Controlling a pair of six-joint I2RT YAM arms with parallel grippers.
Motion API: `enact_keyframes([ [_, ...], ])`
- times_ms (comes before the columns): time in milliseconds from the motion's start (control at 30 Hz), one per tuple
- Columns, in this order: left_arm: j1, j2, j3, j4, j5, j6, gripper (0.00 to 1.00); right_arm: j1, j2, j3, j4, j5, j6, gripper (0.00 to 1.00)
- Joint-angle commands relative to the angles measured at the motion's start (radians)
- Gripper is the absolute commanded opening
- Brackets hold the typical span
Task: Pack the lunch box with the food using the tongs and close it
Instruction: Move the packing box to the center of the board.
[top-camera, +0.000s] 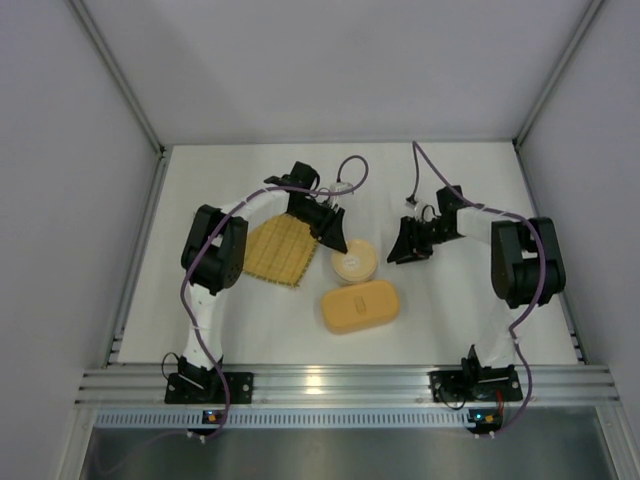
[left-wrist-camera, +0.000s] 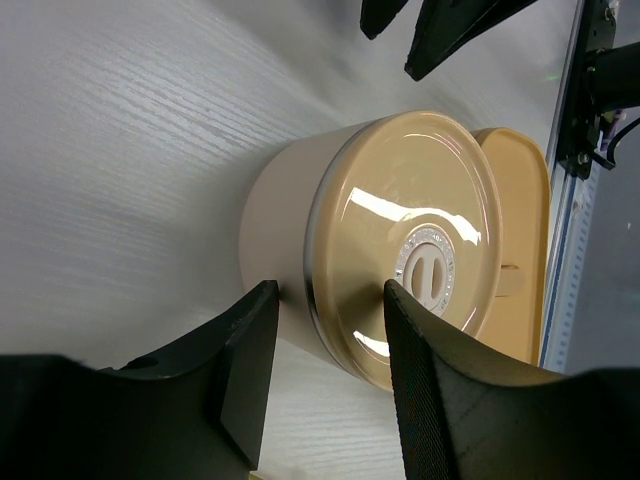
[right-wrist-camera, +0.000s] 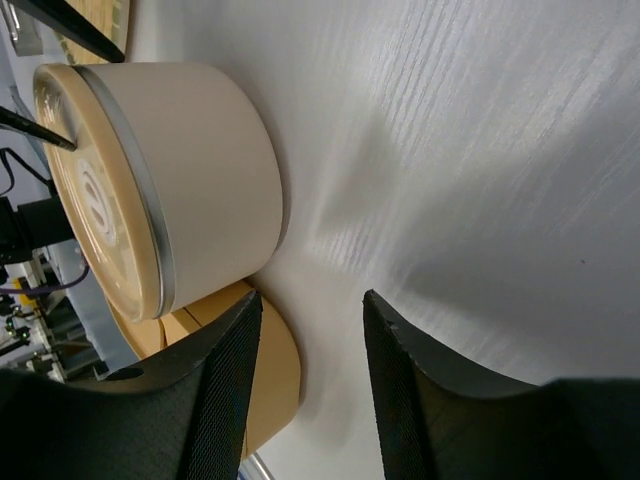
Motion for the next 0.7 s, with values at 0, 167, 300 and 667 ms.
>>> enact_keyframes([
  [0, 0.0, -0.022, -0.033, -0.05, -0.064, 0.064, 0.5, 0.052, 0.026, 0.025, 0.076, 0.035, 0.028, 0.45],
  [167, 0.005, -0.019, -0.033, -0.054, -0.062, 0.073, 0.5, 0.107, 0.026, -0.017, 0.087, 0.059, 0.029, 0.44],
  [300, 0.011, -0.014, -0.028, -0.062, -0.058, 0.084, 0.5, 0.127, 0.014, -0.07, 0.085, 0.073, 0.021, 0.42],
  [667, 0.016, 0.012, 0.011, -0.148, -0.027, 0.162, 0.48, 0.126, -0.074, -0.126, 0.053, 0.099, 0.0, 0.42],
])
